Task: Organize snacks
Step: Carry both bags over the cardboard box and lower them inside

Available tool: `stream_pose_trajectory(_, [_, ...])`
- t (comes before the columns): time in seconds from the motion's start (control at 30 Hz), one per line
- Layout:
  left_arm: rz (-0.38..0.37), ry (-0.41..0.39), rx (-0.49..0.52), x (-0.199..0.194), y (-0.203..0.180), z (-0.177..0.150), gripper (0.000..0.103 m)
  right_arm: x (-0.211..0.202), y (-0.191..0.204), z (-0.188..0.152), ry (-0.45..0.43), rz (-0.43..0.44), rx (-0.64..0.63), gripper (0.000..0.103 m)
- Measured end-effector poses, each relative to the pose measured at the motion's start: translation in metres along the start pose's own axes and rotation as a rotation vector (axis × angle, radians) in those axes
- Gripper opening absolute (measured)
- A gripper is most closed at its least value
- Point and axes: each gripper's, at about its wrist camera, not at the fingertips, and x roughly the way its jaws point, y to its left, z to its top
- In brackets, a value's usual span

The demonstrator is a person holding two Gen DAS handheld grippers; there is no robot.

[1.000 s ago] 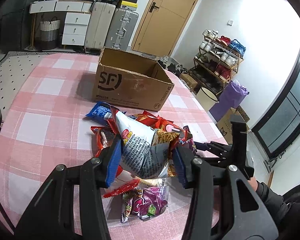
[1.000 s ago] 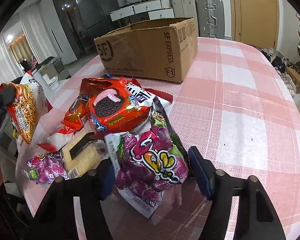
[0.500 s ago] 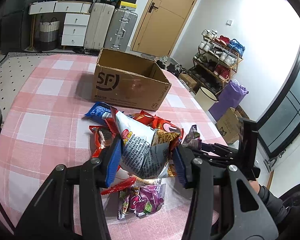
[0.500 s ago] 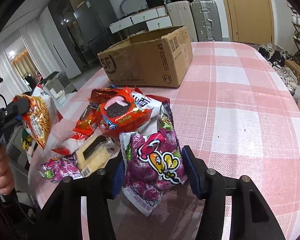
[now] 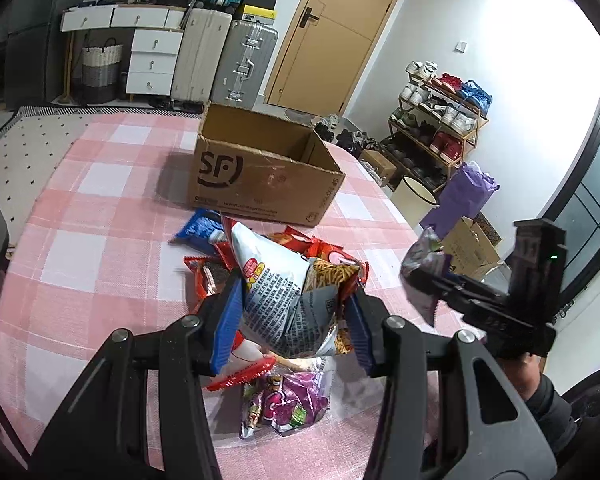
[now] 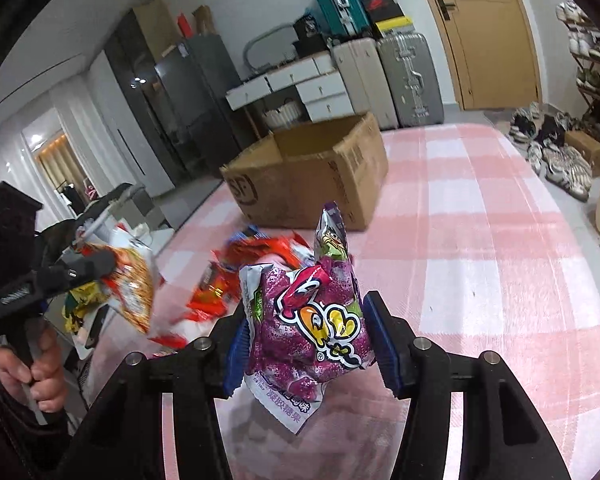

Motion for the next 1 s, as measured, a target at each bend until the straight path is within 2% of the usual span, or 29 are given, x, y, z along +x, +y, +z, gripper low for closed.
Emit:
stream_pose_trajectory(0.37, [0.015, -0.054, 0.017, -0.019, -0.001, 0.028, 0.045, -0.017, 0.034, 0.043, -0.073, 0.089, -0.038, 0.054])
stream_pose_trajectory(0.57, [0.028, -0.038, 0.034, -0.02, -0.006, 0.051, 0.045, -0.016, 0.05, 0.066, -0.083, 0.125, -0.07, 0.054])
stream_pose_trajectory(0.77, [0.053, -0.047, 0.075, -0.023, -0.015, 0.081, 0.046, -0.012, 0.063, 0.095, -0.094, 0.153, -0.097, 0.054])
stream_pose_trajectory(1.0, [0.097, -0.026, 0.071, -0.011, -0.019, 0.122, 0.046, -0.005, 0.072, 0.129, -0.112, 0.166, -0.121, 0.054])
